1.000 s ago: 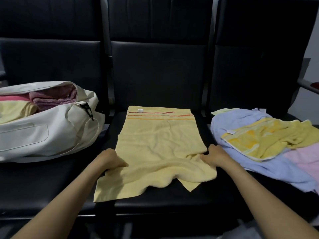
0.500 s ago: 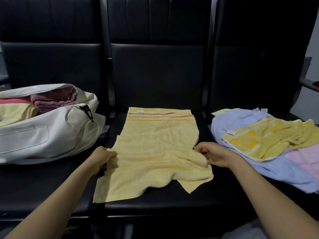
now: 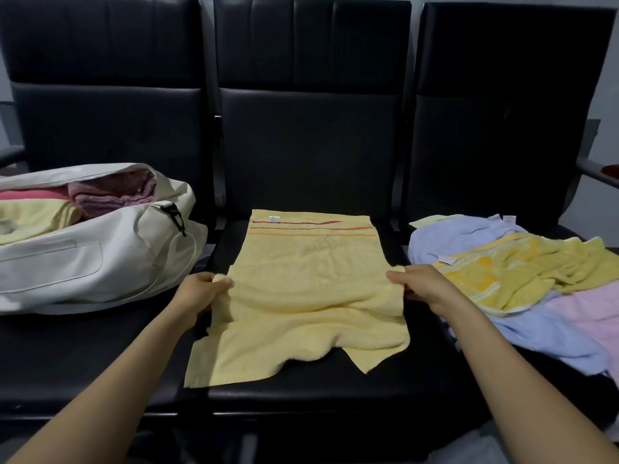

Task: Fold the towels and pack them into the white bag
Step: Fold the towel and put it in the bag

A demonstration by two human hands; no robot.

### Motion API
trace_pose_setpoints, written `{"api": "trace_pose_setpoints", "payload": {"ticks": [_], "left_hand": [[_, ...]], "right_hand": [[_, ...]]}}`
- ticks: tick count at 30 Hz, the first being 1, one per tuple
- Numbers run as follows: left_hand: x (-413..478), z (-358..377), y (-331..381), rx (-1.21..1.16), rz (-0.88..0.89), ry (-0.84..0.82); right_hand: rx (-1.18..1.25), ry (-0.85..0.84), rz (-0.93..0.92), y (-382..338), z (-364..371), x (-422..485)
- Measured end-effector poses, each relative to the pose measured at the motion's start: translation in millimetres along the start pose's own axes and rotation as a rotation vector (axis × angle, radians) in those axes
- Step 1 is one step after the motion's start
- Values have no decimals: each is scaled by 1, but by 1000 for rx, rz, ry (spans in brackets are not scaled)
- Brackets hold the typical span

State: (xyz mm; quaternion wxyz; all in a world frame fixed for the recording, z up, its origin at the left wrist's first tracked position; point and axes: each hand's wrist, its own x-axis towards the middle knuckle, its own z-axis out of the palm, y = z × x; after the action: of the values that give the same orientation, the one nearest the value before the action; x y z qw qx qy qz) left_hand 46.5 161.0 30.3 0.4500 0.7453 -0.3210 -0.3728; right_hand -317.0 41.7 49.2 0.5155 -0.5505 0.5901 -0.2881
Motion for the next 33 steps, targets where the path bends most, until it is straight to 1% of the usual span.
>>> {"api": "trace_pose_setpoints", "payload": {"ticks": [1, 3, 5, 7, 9, 11, 12, 14, 17, 18, 20, 22, 25, 27, 29, 33], "left_hand": [[-6, -3, 3, -55, 39, -13], [-18, -7, 9, -212, 109, -44], [-29, -10, 22, -329, 158, -63], [-39, -13, 43, -391, 172, -78], [-49, -19, 68, -431, 121, -73], [-60, -30, 91, -441, 78, -123], [-64, -34, 102, -441, 86, -150], [-74, -42, 127, -431, 154, -122], [-96, -56, 165, -474, 350, 51], [-103, -59, 177, -498, 400, 83], [-115, -65, 191, -493, 485, 93], [-124, -69, 201, -463, 557, 101], [-132, -70, 211, -480, 609, 98], [-136, -71, 214, -486, 637, 104], [-138, -72, 214, -511, 628, 91], [-147, -73, 211, -577, 566, 45]], "right_hand": [[-8, 27, -28, 0, -5, -5], [56, 55, -110, -2, -12, -17], [187, 56, -180, -16, -17, -30], [341, 40, -218, -40, -23, -38], [471, 3, -182, -67, -32, -46], [535, -44, -120, -93, -42, -55], [537, -60, -118, -104, -47, -60], [533, -37, -178, -126, -54, -71], [513, 91, -351, -154, -65, -89], [489, 145, -407, -162, -71, -94], [423, 225, -487, -173, -82, -102], [380, 248, -542, -181, -90, -107], [400, 236, -601, -190, -96, -114], [395, 258, -622, -194, -99, -118], [407, 259, -641, -194, -100, -123], [485, 203, -690, -188, -101, -134]]}}
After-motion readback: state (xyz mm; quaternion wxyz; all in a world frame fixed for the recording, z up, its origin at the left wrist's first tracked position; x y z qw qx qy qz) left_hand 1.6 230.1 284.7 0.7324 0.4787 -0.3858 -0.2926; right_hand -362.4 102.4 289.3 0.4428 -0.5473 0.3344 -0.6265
